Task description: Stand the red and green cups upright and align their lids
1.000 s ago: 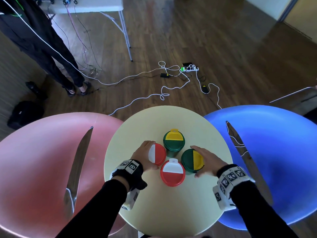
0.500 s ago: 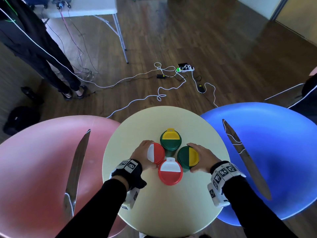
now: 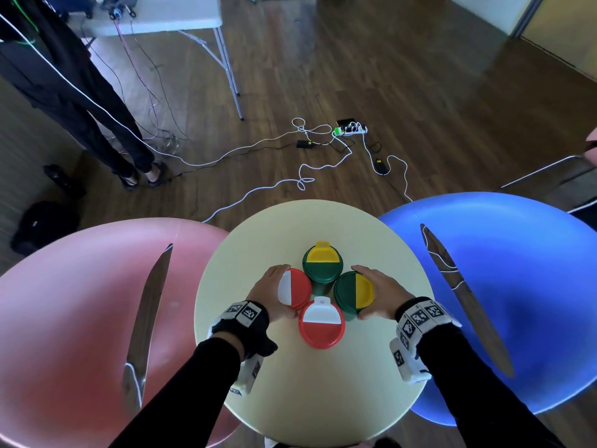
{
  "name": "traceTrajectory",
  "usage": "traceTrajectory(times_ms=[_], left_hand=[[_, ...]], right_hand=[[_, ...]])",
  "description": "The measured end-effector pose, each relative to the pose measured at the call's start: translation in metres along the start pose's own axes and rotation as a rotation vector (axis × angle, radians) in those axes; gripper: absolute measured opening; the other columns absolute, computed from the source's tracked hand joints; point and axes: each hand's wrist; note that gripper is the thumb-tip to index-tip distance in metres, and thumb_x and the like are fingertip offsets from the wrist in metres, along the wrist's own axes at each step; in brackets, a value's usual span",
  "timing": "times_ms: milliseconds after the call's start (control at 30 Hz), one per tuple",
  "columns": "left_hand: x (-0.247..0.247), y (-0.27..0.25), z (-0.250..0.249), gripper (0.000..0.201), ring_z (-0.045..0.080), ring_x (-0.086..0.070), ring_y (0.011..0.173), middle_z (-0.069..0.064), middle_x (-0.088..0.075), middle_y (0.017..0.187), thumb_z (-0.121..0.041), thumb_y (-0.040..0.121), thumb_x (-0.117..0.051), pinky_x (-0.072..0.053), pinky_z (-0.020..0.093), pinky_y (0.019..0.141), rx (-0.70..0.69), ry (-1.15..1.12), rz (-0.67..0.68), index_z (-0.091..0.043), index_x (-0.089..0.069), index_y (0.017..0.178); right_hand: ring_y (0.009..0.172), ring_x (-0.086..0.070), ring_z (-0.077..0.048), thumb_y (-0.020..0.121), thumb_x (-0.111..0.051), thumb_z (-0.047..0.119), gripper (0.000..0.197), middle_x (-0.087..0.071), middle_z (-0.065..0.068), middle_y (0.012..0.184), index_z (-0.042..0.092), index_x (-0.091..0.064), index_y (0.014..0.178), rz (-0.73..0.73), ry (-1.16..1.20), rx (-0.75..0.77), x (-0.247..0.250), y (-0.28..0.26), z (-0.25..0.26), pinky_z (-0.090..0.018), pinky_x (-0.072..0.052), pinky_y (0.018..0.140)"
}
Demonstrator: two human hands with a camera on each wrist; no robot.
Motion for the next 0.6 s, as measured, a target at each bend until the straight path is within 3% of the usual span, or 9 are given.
traceTrajectory(times_ms=[267,433,533,600], left_hand=[[0.001,-0.004,0.002,0.109,0.014,-0.032,0.135,-0.002,-0.029,0.148,-0.021,0.056,-0.087,-0.025,0.02,0.104,-0.037,-0.031,-0.016,-0.018,-0.024,0.144],[0.009,-0.011,0.001,0.102,0.016,-0.033,0.135,-0.001,-0.031,0.148,-0.036,0.055,-0.08,-0.028,0.026,0.109,-0.08,-0.035,-0.002,-0.016,-0.031,0.143],[0.01,-0.014,0.002,0.096,0.018,-0.037,0.133,0.001,-0.033,0.149,-0.039,0.055,-0.065,-0.032,0.027,0.107,-0.101,0.005,0.003,-0.016,-0.033,0.142],[0.01,-0.014,0.003,0.092,0.021,-0.039,0.131,0.0,-0.032,0.149,-0.035,0.062,-0.071,-0.033,0.027,0.106,-0.11,0.021,0.0,-0.017,-0.032,0.143]], right_hand=[[0.144,-0.015,-0.015,0.061,-0.086,0.018,0.114,-0.008,0.004,0.157,0.029,-0.013,0.149,-0.094,0.011,0.081,-0.018,-0.018,-0.005,-0.028,-0.021,0.112],[0.141,0.01,-0.01,0.073,-0.074,0.021,0.101,0.002,0.022,0.148,0.026,-0.007,0.148,-0.156,-0.188,0.246,-0.031,-0.039,0.007,-0.044,-0.002,0.118],[0.138,0.014,-0.009,0.077,-0.067,0.017,0.093,0.0,0.017,0.152,0.025,-0.009,0.149,-0.137,-0.364,0.384,-0.046,-0.039,0.014,-0.05,0.006,0.114],[0.142,0.004,-0.018,0.073,-0.067,0.014,0.091,-0.01,0.011,0.155,0.025,-0.018,0.148,-0.141,-0.48,0.47,-0.057,-0.035,0.015,-0.056,0.002,0.111]])
Point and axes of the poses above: each hand's wrist, its own y-axis towards the middle knuckle, its own x-axis out of the back of the hand, z = x × y
